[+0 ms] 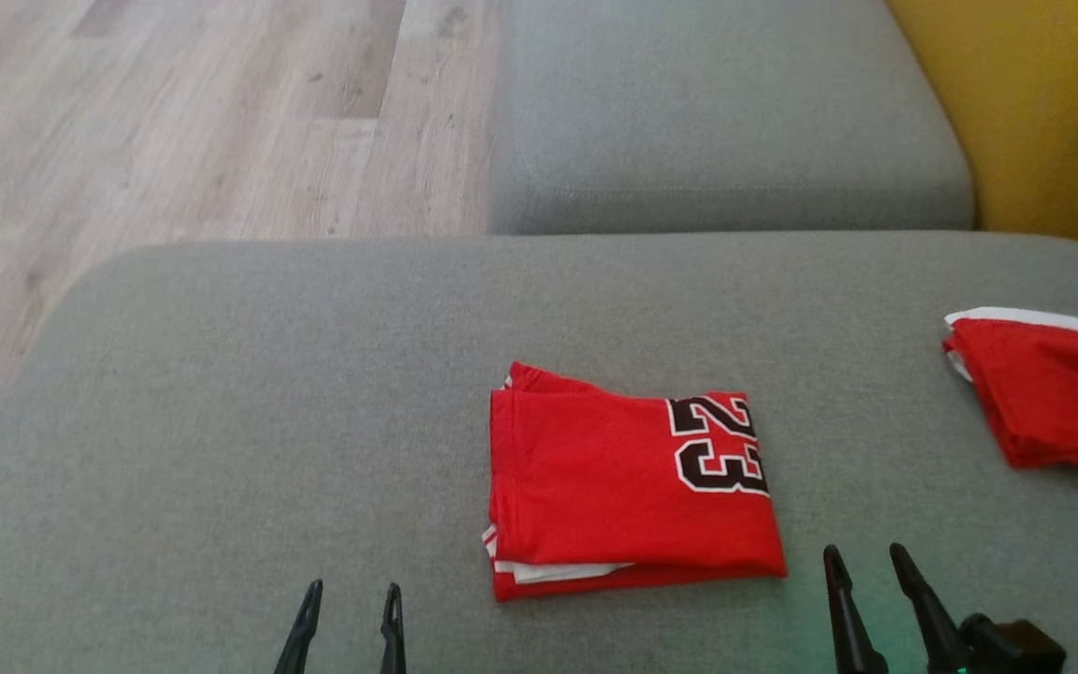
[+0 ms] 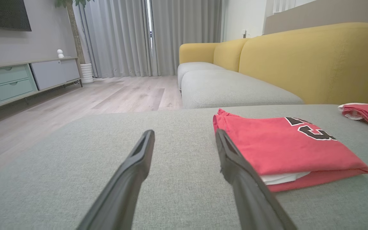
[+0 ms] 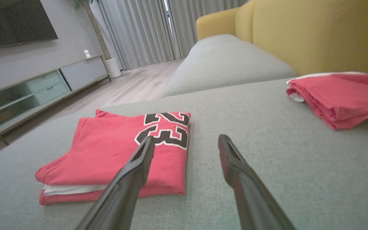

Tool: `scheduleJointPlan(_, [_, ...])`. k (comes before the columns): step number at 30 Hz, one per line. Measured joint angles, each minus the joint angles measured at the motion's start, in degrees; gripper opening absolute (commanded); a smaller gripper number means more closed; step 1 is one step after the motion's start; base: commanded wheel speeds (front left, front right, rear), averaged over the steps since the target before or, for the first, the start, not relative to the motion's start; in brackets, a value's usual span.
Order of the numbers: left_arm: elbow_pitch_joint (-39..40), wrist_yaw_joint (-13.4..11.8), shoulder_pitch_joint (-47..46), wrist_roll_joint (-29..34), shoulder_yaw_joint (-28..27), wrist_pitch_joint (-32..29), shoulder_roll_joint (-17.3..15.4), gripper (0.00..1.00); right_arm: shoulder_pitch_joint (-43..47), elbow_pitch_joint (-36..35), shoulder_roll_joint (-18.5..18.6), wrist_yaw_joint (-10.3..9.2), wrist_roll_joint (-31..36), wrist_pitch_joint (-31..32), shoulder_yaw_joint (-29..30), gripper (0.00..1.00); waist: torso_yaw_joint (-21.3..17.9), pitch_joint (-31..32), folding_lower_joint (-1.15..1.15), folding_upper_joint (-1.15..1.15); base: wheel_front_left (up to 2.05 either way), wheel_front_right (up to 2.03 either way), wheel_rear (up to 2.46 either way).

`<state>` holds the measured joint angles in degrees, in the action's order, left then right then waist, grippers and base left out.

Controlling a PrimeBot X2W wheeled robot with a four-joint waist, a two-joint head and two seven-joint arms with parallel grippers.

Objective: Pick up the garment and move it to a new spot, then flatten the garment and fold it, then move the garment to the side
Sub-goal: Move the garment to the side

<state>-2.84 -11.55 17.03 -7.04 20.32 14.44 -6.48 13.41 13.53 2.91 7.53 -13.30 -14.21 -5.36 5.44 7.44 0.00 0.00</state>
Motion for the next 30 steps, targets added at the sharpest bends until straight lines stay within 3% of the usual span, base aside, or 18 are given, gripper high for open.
scheduleJointPlan(6, [-0.3,0.5,-0.6,0.0,0.0,0.0,0.6,1.0,-5.0,6.1,0.7,0.0,-3.4,1.7,-2.2,1.0,1.0,-3.6,0.0,0.0,0.0,0.0,0.0])
scheduleJointPlan(13, [-0.7,1.2,-3.1,0.1,0.3,0.0,1.6,1.0,-14.5,9.5,4.0,0.01,-13.3,14.5,-3.9,1.0,2.0,-7.9,0.01,0.0,0.0,0.0,0.0])
scheduleJointPlan(20, [-1.5,2.1,-7.7,0.6,0.7,0.0,2.2,1.0,-21.1,10.6,7.3,0.0,-27.6,29.2,-3.5,1.0,3.5,-12.4,0.02,0.0,0.0,0.0,0.0])
scheduleJointPlan(24, [-2.3,2.1,-8.6,1.2,1.4,0.0,2.3,1.0,-22.9,11.5,7.6,0.01,-32.6,33.4,-3.4,1.0,4.4,-13.9,0.01,0.0,0.0,0.0,0.0])
scheduleJointPlan(26, [-2.6,2.2,-8.8,1.6,1.8,0.0,2.4,1.0,-23.3,11.6,7.9,0.0,-34.2,34.6,-3.4,0.66,4.9,-14.4,0.01,0.0,0.0,0.0,0.0])
scheduleJointPlan(27, [-2.6,2.2,-8.9,1.8,1.9,0.0,2.5,1.0,-23.5,11.6,8.1,0.01,-34.9,35.2,-3.5,0.66,5.1,-14.5,0.01,0.0,0.0,0.0,0.0])
scheduleJointPlan(29, [-2.8,2.2,-9.2,2.0,1.9,0.0,2.6,1.0,-23.6,11.5,8.4,0.01,-35.9,35.8,-3.7,0.11,5.4,-14.7,0.01,0.0,0.0,0.0,0.0])
scheduleJointPlan(30, [-3.0,2.2,-9.3,2.0,2.0,0.0,2.6,1.0,-23.5,11.3,8.5,0.0,-36.3,35.9,-3.8,0.0,5.4,-14.7,0.01,0.0,0.0,0.0,0.0])
